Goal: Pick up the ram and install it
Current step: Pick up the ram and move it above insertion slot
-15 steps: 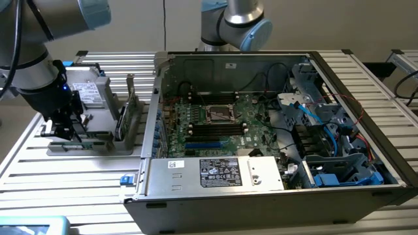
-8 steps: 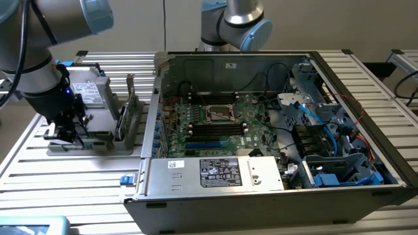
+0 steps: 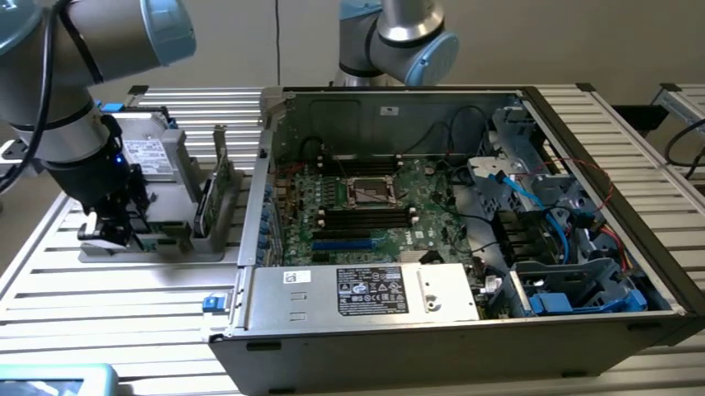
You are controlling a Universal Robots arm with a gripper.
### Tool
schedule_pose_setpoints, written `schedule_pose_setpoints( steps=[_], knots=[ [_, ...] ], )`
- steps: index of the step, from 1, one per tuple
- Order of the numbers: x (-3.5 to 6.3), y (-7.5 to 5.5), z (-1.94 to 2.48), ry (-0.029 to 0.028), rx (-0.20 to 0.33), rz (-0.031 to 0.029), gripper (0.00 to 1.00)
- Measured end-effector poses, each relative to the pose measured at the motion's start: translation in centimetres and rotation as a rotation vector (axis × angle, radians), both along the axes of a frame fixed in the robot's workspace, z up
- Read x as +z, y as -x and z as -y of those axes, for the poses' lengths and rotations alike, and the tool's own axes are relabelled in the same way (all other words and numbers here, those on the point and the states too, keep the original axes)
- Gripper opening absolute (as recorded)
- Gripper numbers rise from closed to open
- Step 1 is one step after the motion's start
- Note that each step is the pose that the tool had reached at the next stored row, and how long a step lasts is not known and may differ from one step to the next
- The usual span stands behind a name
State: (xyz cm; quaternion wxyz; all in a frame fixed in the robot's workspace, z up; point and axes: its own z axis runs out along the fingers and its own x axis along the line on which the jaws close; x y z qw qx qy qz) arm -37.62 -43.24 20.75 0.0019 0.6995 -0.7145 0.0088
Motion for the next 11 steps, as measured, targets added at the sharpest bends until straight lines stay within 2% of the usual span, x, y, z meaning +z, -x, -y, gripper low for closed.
schedule_pose_setpoints(
  steps=[8,9,10,11],
  knots=[
    [-0.75,0.00,-0.07,0.0000,-0.002,-0.0011,0.39],
    [-0.84,0.00,-0.08,0.0001,-0.002,-0.0012,0.37],
    [-0.94,0.00,-0.08,0.0000,-0.002,-0.0011,0.30],
    [-1.02,0.00,-0.08,0.0000,-0.002,-0.0011,0.30]
  ],
)
